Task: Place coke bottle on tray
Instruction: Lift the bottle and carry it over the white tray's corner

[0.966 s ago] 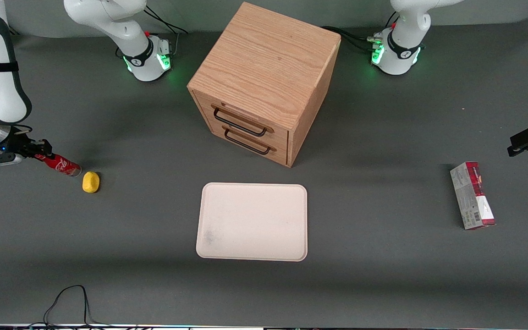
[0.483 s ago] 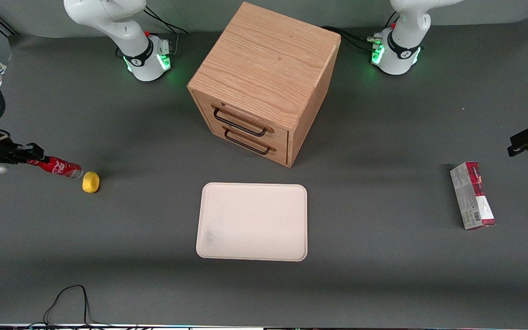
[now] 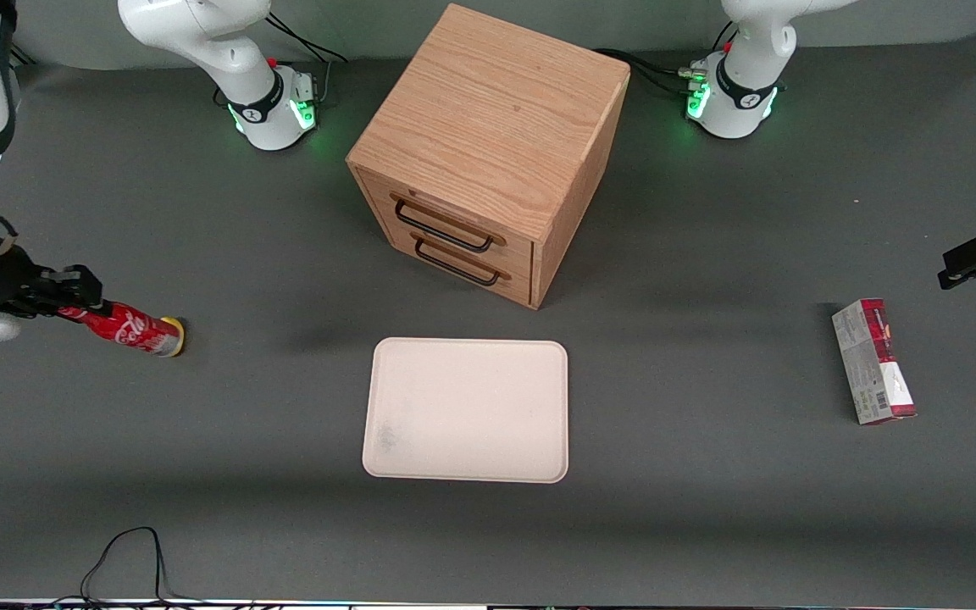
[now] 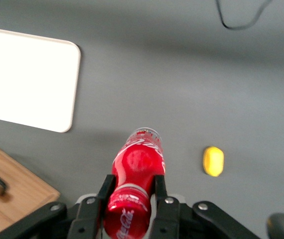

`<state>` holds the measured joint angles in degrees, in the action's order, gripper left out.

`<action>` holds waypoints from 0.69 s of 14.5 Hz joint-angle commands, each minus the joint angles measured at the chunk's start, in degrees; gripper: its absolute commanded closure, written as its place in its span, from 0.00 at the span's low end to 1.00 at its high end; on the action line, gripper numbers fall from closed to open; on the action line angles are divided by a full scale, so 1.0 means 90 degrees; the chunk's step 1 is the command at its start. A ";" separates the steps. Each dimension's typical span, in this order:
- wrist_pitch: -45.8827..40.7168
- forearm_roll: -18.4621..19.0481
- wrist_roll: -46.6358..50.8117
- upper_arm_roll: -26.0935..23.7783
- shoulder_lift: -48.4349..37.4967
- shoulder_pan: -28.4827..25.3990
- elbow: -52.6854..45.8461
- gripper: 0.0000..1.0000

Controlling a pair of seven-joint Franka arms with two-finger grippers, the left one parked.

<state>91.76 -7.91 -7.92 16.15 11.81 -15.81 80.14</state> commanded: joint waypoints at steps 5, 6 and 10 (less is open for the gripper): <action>-0.0285 0.0145 0.1659 -0.1568 0.2162 0.0077 -0.2741 1.00; -0.0003 0.0310 0.1845 -0.1831 0.2299 0.0077 -0.2742 1.00; 0.1013 0.1130 0.2540 -0.2769 0.3177 0.0067 -0.2732 0.99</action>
<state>98.33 -1.29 11.65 -5.27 35.36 -15.68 59.56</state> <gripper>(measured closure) 0.634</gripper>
